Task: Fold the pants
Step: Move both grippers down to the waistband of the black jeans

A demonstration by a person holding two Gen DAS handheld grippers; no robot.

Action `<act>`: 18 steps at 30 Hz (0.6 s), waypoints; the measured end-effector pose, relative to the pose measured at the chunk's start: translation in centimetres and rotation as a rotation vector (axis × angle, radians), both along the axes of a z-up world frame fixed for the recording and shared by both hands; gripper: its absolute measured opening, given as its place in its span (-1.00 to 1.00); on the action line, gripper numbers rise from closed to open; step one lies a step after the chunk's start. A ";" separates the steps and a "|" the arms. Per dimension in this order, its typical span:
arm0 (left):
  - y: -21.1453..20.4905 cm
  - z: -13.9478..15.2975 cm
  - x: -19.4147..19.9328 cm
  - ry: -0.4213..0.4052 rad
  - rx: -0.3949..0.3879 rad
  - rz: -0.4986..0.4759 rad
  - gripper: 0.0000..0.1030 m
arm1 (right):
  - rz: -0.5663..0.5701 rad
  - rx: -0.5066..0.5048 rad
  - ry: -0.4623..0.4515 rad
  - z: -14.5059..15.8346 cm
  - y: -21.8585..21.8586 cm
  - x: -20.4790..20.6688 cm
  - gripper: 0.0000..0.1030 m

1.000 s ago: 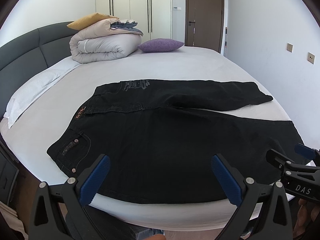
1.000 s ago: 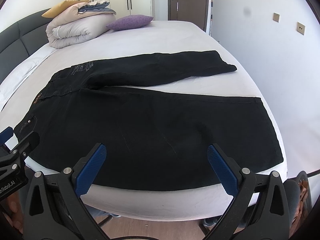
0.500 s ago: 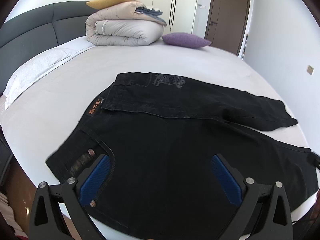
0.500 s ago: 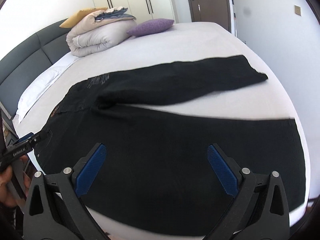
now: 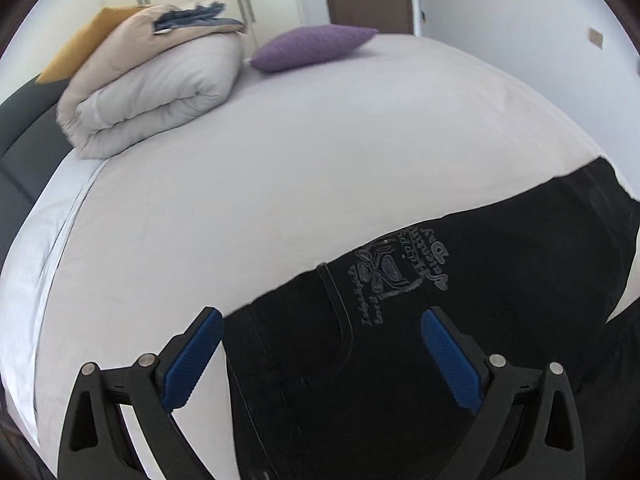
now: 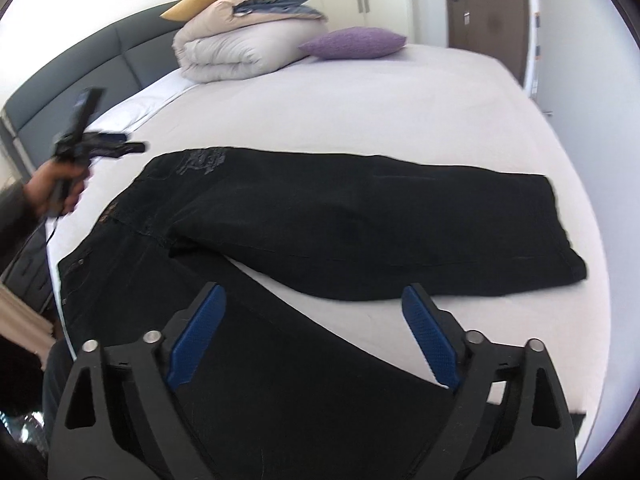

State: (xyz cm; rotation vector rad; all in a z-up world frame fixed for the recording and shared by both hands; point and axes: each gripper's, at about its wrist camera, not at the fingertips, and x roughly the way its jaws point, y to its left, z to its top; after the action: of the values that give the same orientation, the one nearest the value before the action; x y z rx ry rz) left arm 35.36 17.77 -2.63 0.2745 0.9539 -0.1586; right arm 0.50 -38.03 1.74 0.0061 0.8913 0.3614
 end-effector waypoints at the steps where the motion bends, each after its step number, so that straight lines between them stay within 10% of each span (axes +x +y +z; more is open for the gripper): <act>1: -0.1 -0.5 1.5 0.027 0.023 -0.035 0.95 | 0.020 0.014 0.009 -0.1 -0.2 0.4 0.61; 18: -1.2 -9.0 7.8 0.325 0.039 -0.233 0.54 | 0.220 0.055 0.101 -4.4 2.9 4.5 0.39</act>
State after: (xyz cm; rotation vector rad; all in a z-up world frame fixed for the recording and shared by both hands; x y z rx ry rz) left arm 43.12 16.55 -11.59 0.4036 1.2467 -0.4080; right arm 5.02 -35.10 -2.63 -0.0232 0.9851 0.5946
